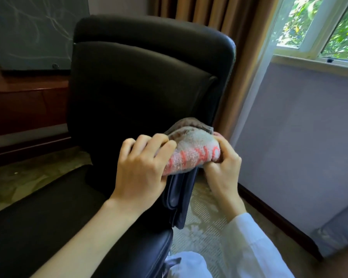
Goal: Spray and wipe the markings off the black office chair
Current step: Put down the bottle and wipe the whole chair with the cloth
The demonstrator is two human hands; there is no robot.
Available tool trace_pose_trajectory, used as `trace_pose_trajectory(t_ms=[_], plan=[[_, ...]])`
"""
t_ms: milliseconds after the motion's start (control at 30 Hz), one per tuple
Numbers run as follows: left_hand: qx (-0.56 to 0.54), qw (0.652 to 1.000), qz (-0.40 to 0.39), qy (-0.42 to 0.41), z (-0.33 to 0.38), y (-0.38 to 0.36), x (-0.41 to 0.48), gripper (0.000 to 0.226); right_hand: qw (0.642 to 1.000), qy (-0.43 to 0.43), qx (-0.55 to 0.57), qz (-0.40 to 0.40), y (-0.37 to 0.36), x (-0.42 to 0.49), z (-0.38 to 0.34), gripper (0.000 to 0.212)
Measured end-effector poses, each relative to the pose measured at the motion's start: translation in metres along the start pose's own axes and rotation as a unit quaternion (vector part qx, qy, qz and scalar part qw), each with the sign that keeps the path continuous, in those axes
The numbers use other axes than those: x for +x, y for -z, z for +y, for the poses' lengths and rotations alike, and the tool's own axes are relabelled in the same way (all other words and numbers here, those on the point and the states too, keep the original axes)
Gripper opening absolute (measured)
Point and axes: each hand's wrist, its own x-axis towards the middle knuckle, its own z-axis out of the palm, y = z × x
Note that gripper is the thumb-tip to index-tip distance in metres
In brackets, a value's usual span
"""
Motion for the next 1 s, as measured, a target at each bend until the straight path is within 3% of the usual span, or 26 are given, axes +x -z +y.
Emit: trace_pose_trajectory(t_ms=[167, 267, 467, 800, 1000], plan=[[-0.011, 1.0, -0.028, 0.005, -0.004, -0.021, -0.014, 0.043, 0.99, -0.085, 0.11, -0.027, -0.022, -0.01, 0.022, 0.043], [-0.019, 0.999, -0.026, 0.023, -0.009, -0.028, -0.006, 0.042, 0.983, -0.092, 0.155, -0.027, -0.031, 0.001, 0.024, 0.058], [-0.015, 1.0, -0.003, -0.001, -0.017, -0.032, -0.001, 0.041, 0.979, -0.079, 0.186, 0.007, -0.038, 0.0, 0.03, 0.063], [-0.06, 0.998, -0.023, 0.015, 0.006, -0.013, -0.042, 0.037, 0.987, -0.104, 0.122, 0.02, -0.008, -0.043, 0.009, 0.034], [-0.088, 0.996, -0.02, 0.002, 0.024, 0.021, -0.074, 0.038, 0.991, -0.1, 0.07, 0.045, 0.014, -0.09, -0.03, 0.035]])
